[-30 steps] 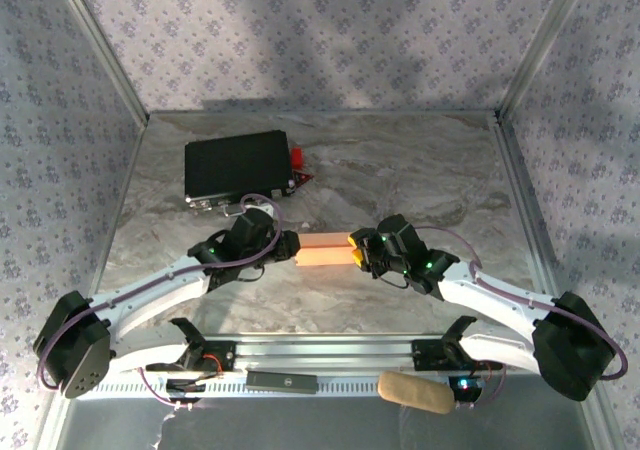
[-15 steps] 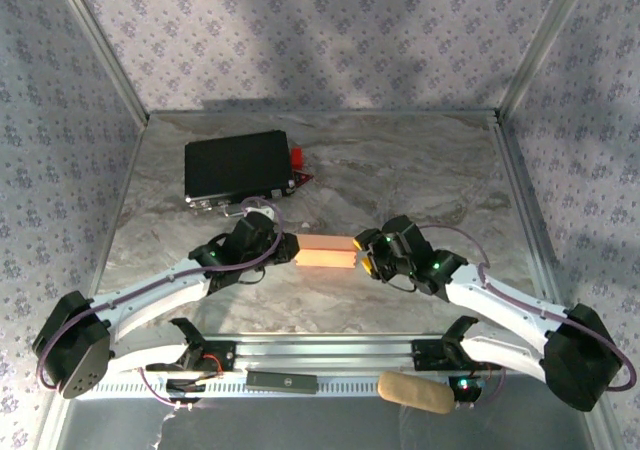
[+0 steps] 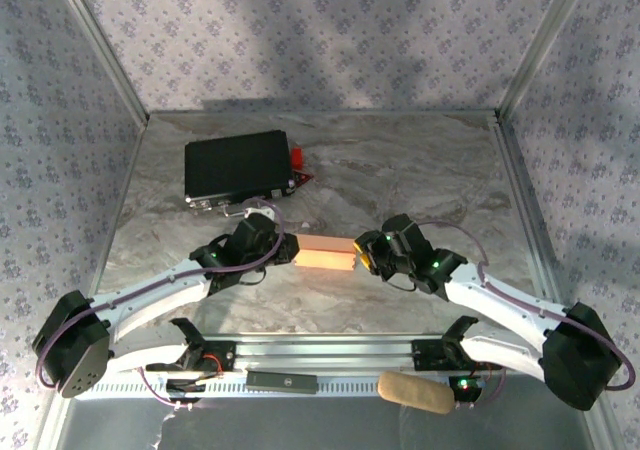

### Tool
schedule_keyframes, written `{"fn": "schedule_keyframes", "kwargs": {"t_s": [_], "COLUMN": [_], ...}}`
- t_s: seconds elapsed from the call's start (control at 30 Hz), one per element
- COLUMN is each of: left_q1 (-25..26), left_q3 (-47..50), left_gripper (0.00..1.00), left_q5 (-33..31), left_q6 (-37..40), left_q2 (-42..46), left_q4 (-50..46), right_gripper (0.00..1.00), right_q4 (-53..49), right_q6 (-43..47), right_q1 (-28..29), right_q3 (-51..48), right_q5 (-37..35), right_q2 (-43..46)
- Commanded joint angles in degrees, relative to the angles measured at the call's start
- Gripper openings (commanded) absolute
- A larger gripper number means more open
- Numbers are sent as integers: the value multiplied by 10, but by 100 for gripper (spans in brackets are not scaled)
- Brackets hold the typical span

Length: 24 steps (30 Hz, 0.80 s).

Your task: Fold the paper box

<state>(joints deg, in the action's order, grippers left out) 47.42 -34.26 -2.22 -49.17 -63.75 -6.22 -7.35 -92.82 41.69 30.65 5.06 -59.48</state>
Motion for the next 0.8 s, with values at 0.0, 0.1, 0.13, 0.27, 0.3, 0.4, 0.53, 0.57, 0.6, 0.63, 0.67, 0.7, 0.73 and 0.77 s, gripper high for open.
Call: {"fn": "schedule_keyframes", "kwargs": {"t_s": [0.0, 0.1, 0.13, 0.27, 0.3, 0.4, 0.53, 0.57, 0.6, 0.63, 0.67, 0.7, 0.73, 0.77], "left_q1": [7, 13, 16, 24, 25, 29, 35, 36, 36, 36, 37, 38, 38, 39], "left_q3": [6, 0, -1, -8, -10, -13, -19, -21, -22, -22, -22, -23, -23, -24], "left_gripper": [20, 20, 20, 20, 20, 20, 18, 17, 16, 16, 16, 16, 16, 16], "left_q5": [-19, -30, -34, -55, -60, -71, -84, -85, -85, -86, -86, -87, -87, -88], "left_q6": [2, 5, 5, 12, 13, 17, 20, 22, 22, 22, 22, 21, 21, 21], "left_q2": [-1, -4, -5, -10, -12, -18, -26, -28, -29, -27, -27, -25, -23, -22], "left_q4": [-67, -80, -85, -103, -109, -118, -129, -129, -130, -130, -129, -128, -128, -128], "right_gripper": [32, 27, 25, 21, 21, 19, 15, 13, 12, 11, 11, 11, 12, 13], "right_q4": [-77, -119, -129, -186, -203, -217, -224, -227, -230, -232, -233, -235, -237, -238], "right_q6": [50, 95, 114, 180, 193, 214, 220, 221, 221, 221, 221, 221, 224, 228], "right_q1": [3, 9, 11, 32, 43, 57, 65, 66, 70, 71, 73, 75, 78, 82], "right_q3": [12, 32, 39, 78, 87, 98, 103, 106, 107, 109, 111, 114, 117, 121], "right_q5": [-3, -27, -37, -92, -114, -146, -161, -164, -168, -171, -173, -176, -180, -186], "right_q2": [-18, -30, -36, -66, -75, -96, -121, -128, -131, -134, -135, -133, -129, -122]}}
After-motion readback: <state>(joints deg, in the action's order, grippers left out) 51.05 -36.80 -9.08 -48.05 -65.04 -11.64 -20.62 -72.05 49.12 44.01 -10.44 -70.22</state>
